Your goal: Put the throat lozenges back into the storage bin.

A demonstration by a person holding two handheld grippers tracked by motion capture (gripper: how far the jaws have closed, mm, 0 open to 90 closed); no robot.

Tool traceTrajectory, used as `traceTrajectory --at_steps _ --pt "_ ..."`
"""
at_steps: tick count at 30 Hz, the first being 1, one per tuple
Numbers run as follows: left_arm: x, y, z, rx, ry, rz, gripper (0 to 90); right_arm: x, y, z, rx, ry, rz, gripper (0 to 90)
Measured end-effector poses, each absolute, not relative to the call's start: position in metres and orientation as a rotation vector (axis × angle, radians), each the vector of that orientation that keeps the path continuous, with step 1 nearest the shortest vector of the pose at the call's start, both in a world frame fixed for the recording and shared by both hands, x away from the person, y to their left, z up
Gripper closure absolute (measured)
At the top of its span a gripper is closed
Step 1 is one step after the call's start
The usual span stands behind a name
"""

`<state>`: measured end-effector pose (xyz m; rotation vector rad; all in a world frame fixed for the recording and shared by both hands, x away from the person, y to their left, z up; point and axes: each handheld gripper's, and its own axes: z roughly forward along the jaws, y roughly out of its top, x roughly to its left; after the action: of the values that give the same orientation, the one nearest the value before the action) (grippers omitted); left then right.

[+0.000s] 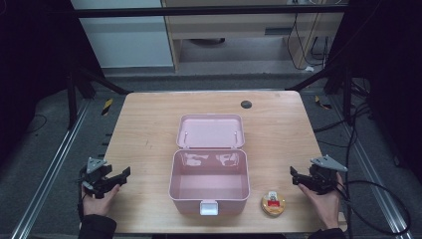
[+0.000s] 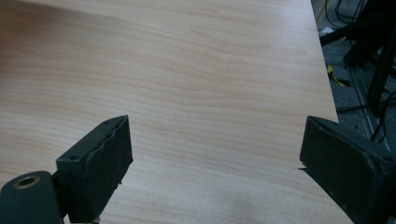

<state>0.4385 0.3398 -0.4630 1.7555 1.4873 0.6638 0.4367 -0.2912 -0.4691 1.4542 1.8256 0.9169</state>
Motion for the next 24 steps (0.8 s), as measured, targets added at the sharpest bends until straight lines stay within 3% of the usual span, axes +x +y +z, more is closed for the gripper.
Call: traceTrajectory --at_steps 24 --pt "0.440 0.322 -0.472 1.879 1.435 0.622 24.9 0.440 -0.266 -0.407 1.155 2.115 0.989 7.1"
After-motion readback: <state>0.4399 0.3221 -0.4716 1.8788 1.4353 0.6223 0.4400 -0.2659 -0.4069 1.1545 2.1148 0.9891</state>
